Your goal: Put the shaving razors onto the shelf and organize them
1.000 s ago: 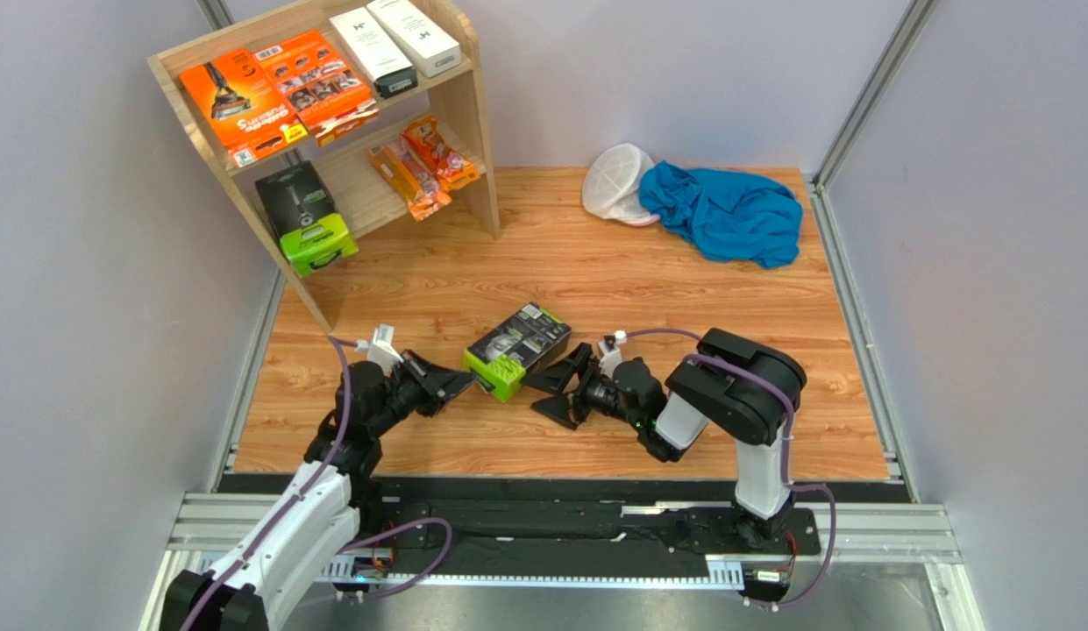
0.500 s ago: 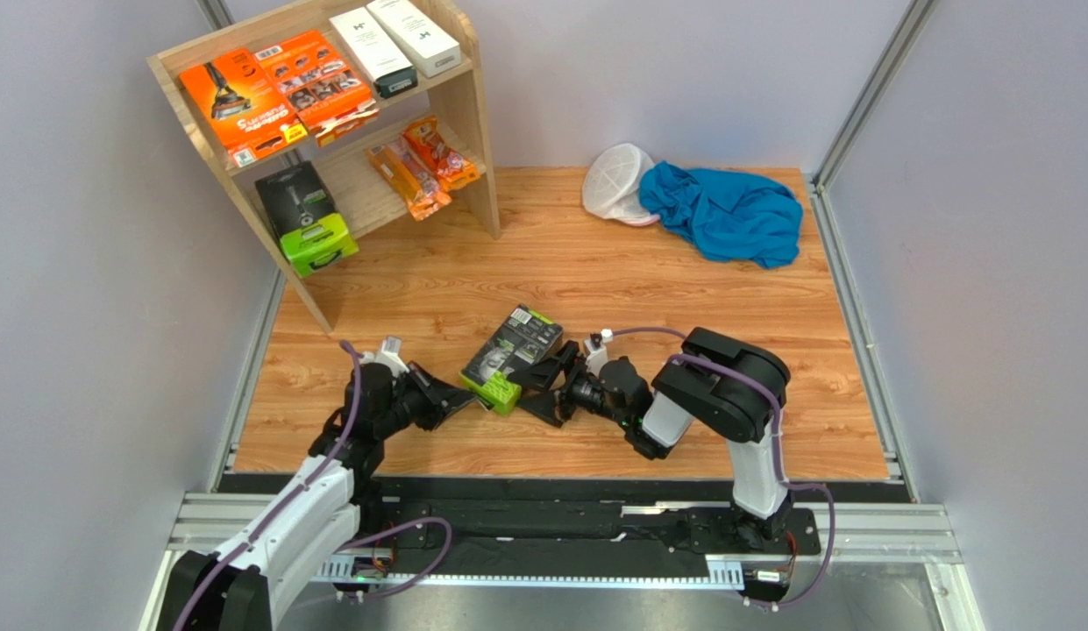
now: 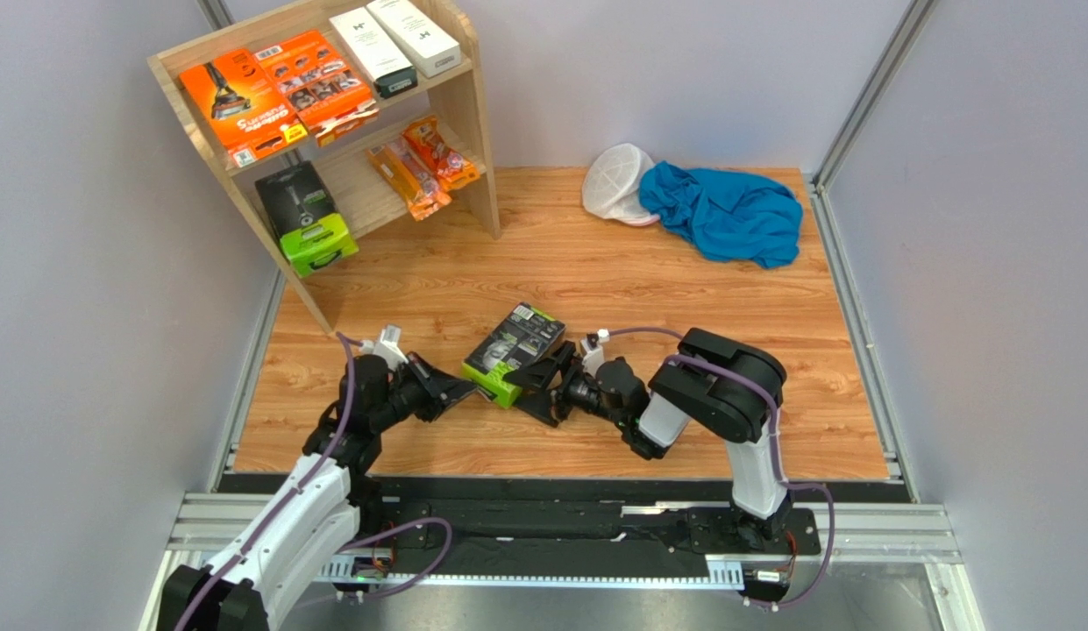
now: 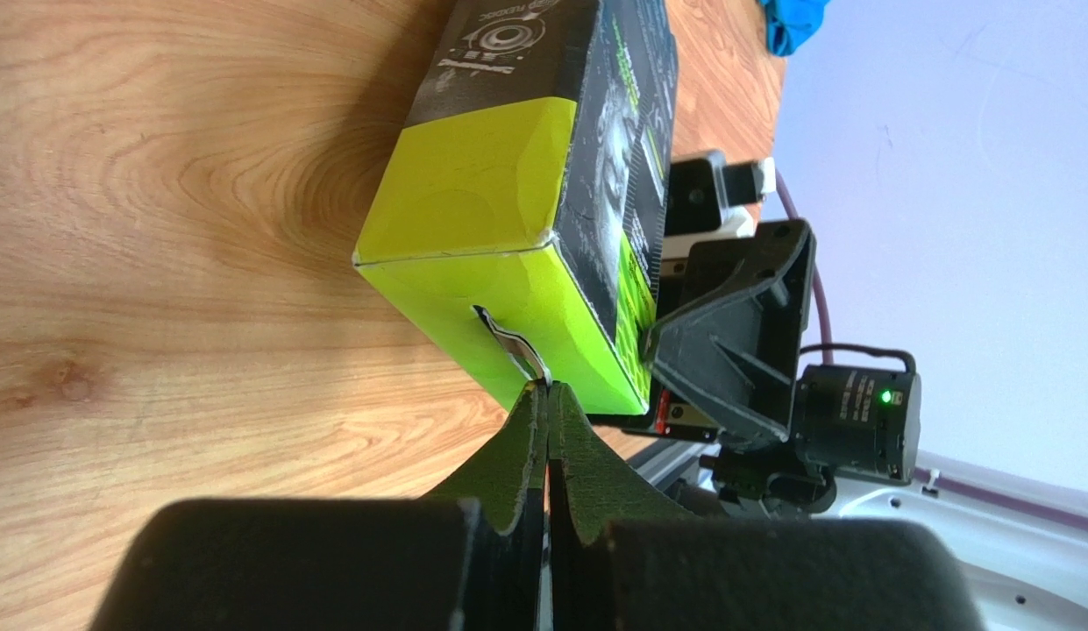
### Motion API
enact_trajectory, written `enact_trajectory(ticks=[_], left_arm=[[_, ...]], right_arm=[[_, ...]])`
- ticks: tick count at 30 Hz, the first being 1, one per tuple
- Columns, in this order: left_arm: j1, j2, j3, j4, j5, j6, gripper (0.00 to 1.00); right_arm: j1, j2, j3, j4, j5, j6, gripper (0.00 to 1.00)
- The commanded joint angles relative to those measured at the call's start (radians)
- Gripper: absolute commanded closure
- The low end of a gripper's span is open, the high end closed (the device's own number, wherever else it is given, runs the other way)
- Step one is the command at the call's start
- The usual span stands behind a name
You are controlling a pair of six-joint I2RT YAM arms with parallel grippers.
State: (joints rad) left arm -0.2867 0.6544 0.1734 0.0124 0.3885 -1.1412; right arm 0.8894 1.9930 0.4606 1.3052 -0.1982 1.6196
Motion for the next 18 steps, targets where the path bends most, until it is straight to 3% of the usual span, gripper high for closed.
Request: enact_trajectory(ticks=[1, 5, 7, 14, 18], left_arm=[[-0.005, -0.035, 0.049, -0.003, 0.043, 0.023, 1.00], [-0.005, -0.061, 0.032, -0.006, 0.059, 0.012, 1.00], [-0.005, -0.071, 0.034, -0.008, 0.061, 0.018, 1.00], [-0.005, -0.098, 0.041, -0.060, 0.087, 0.027, 1.00], [-0.005, -0.125, 0.041, -0.092, 0.093, 0.031, 1.00]], right_arm=[[0.008, 0.023, 0.061, 0.203, 0.045, -0.007, 0.26], [-0.003, 0.018, 0.111, 0.201, 0.026, -0.027, 0.28], [-0.004, 0.020, 0.119, 0.203, 0.020, -0.017, 0.35], [-0.009, 0.012, 0.067, 0.204, 0.048, 0.013, 0.73], [-0.017, 0.001, 0.056, 0.203, 0.036, 0.013, 0.85]])
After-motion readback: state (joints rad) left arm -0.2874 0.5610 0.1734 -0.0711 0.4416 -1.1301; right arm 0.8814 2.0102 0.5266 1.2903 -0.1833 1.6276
